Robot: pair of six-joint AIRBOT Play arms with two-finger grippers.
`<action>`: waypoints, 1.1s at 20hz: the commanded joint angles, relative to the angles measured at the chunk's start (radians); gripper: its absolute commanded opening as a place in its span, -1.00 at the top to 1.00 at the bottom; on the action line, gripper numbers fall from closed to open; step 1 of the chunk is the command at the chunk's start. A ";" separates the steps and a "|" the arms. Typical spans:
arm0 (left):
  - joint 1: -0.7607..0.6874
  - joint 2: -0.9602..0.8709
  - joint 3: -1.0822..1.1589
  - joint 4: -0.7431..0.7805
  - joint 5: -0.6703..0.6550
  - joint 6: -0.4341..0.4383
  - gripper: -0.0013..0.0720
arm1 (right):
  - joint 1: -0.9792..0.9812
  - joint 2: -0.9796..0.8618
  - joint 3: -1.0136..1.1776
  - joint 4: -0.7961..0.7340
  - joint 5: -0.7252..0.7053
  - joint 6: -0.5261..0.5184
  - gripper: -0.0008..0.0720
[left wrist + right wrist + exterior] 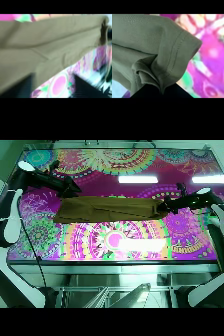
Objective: Fold the shirts.
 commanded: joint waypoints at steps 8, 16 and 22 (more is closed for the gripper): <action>-0.396 -0.251 0.167 0.002 0.200 -0.016 0.94 | -0.077 0.108 0.100 0.229 0.284 -0.035 0.90; -0.452 -0.319 0.152 -0.216 0.274 -0.035 0.93 | -0.072 0.249 0.153 0.472 0.392 -0.058 0.90; -0.322 -0.241 0.216 -0.947 0.009 0.143 0.93 | 0.161 0.270 0.153 0.513 0.281 -0.058 0.90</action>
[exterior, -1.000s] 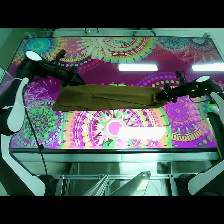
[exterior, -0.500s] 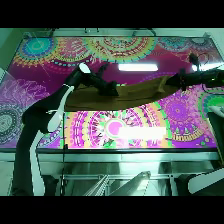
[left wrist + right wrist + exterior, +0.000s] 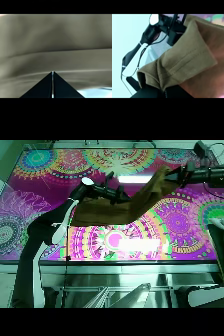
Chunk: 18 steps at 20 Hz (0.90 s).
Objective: Fold the shirts.
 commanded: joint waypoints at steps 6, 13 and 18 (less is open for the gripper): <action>0.403 0.293 -0.133 -0.715 -0.433 0.125 0.94 | 0.581 -0.068 0.002 -0.054 -0.653 -0.002 0.88; 0.578 0.444 -0.255 -0.715 -0.488 0.174 0.93 | 0.827 -0.258 0.078 -0.016 -0.885 -0.069 0.41; 0.583 0.496 -0.404 -0.715 -0.550 0.225 0.94 | 0.581 -0.103 0.076 -0.217 -0.578 0.098 0.90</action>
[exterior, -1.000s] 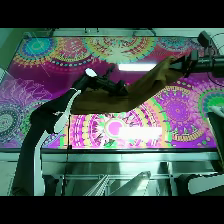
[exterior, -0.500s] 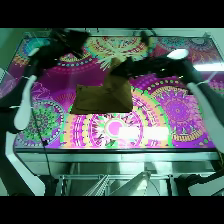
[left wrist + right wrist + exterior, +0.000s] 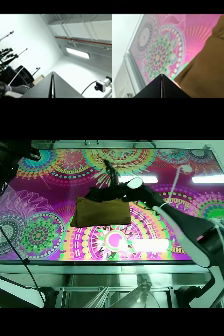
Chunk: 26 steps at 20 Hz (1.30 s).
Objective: Fold the shirts.
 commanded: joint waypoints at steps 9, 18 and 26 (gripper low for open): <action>0.012 0.026 -0.208 -0.005 -0.043 0.087 0.94 | -0.418 0.056 -0.049 -0.528 0.346 0.372 -0.48; 0.012 0.026 -0.203 0.072 -0.043 0.087 0.94 | -0.318 -0.203 -0.048 -0.288 0.328 0.284 -0.77; 0.012 0.026 -0.203 0.071 -0.043 0.086 0.94 | -0.306 -0.198 -0.023 0.003 0.386 0.152 0.90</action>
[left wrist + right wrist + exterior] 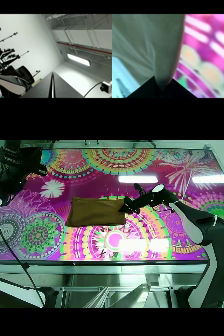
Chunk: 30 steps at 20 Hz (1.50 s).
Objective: Fold the shirts.
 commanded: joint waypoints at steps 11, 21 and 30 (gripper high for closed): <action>-0.016 0.000 0.000 0.006 -0.006 0.000 0.94 | -0.577 0.647 0.018 0.157 0.011 0.080 0.90; -0.151 0.000 -0.001 0.006 -0.005 0.000 0.94 | -1.204 0.757 0.018 -0.269 0.507 0.336 0.91; -0.208 0.000 0.000 0.006 -0.005 0.000 0.94 | -1.328 0.760 0.018 -0.170 0.415 0.313 0.90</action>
